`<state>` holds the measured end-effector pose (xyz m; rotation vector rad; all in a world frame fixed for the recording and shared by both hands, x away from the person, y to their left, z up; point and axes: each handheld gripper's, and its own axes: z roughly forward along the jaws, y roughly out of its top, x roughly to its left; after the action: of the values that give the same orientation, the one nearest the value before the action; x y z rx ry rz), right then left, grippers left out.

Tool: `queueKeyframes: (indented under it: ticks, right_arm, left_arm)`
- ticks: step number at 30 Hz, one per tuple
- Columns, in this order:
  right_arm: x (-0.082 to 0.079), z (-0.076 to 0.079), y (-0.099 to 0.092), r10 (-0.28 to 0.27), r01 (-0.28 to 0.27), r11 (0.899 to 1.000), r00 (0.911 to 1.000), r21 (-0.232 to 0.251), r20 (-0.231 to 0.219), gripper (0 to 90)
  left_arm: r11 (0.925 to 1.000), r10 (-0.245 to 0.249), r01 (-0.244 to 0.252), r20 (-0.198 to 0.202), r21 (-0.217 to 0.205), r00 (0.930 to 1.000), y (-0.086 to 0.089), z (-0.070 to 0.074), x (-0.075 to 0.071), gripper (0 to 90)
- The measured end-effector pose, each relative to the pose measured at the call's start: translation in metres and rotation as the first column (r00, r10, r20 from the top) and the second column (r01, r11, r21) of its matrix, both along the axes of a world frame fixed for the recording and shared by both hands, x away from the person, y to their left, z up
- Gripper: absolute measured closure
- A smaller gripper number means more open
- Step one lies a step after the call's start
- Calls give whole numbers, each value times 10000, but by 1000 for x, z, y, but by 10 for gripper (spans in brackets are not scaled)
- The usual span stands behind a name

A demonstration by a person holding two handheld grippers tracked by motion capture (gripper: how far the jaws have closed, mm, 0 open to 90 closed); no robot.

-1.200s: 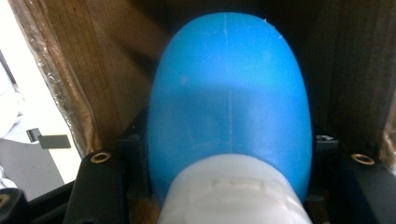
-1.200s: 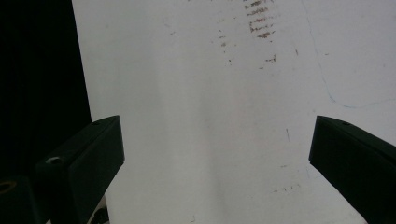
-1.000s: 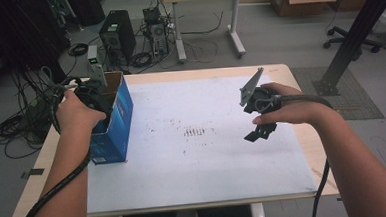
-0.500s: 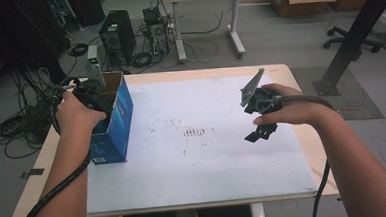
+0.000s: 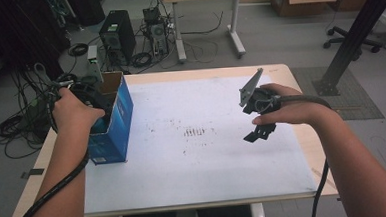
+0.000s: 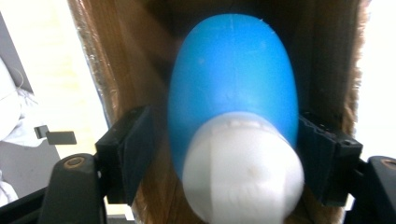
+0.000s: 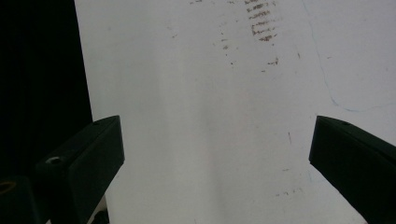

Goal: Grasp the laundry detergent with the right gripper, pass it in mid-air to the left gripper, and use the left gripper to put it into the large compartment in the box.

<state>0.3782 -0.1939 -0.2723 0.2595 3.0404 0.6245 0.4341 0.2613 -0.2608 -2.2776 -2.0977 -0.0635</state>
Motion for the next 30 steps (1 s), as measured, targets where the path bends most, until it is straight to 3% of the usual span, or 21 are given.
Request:
queueKeyframes:
  ticks: [9,19,25,30]
  right_arm:
    - [0,3,2,65,-66,10000,10000,45,62,33]
    - [-3,3,2,111,-115,9994,9999,322,107,33]
    - [-4,7,1,98,-102,9994,9999,331,143,32]
    - [-5,8,-1,54,-59,9995,9999,309,153,33]
  left_arm:
    - [9999,-162,162,389,9,9991,-1,18,-6,180]
    - [9961,-879,871,792,135,9930,-9,38,-14,139]
    - [9891,-1456,1429,908,355,9852,-18,48,-16,49]
    - [9769,-2089,2036,897,645,9738,-29,55,-17,9]
